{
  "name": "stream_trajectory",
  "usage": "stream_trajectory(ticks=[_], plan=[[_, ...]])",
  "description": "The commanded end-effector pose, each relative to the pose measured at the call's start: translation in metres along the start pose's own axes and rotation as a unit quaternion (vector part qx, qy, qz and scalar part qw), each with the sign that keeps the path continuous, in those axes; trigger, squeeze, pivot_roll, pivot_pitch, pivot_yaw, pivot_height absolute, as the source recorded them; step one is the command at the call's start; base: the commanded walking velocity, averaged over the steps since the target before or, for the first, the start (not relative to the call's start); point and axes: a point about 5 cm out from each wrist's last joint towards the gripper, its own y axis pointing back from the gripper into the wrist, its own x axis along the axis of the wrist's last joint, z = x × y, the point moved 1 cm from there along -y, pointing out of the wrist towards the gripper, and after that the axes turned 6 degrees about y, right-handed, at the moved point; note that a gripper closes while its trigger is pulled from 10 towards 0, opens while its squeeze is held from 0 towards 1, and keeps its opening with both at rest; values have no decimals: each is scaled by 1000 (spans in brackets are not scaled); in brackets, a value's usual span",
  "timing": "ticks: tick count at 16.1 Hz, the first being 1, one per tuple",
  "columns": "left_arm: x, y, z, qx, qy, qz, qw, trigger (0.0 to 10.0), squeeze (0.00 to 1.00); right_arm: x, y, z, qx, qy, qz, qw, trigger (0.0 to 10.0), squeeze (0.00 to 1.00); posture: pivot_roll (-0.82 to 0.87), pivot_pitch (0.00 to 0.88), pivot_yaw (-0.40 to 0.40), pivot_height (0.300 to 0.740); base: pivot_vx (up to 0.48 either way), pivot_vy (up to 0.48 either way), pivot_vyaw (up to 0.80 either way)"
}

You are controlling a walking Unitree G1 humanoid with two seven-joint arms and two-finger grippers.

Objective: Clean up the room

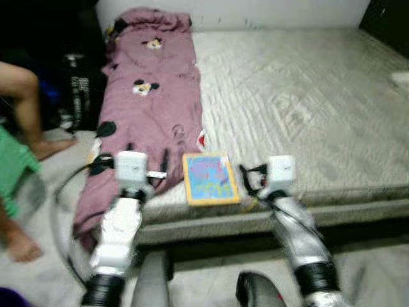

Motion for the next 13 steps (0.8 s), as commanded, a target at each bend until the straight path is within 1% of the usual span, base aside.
stream_trajectory(ticks=[1, 8, 10, 11, 12, 13], plan=[[2, -2, 8, -10, 5, 5, 1000, 10000, 0, -3, 2, 9, -10, 7, -6, 1000, 10000, 0, 50, 0, 14, 602, 0, 0, 0], [0, -3, 9, -8, 7, -2, 1000, 10000, 0, -4, 2, 10, -10, 10, -7, 1000, 10000, 0, 51, 0, 9, 602, 0, 0, 0], [-3, -5, 7, 8, 13, -9, 1000, 10000, 0, -4, 3, 10, -6, 9, -6, 1000, 10000, 0, 50, 0, 6, 582, 0, 0, 0], [-6, -7, 5, 20, 18, -19, 999, 10000, 0, -5, 3, 10, -6, 10, -7, 1000, 10000, 0, 50, 0, 5, 572, 0, 0, 0], [-12, -8, 1, 42, 34, -37, 998, 10000, 0, -5, 4, 10, -7, 11, -9, 1000, 10000, 0, 48, 0, 3, 557, 0, 0, 0], [-13, -8, 0, 50, 36, -43, 997, 10000, 0, -6, 4, 9, -7, 12, -11, 1000, 10000, 0, 46, 0, 0, 552, 0, 0, 0]])
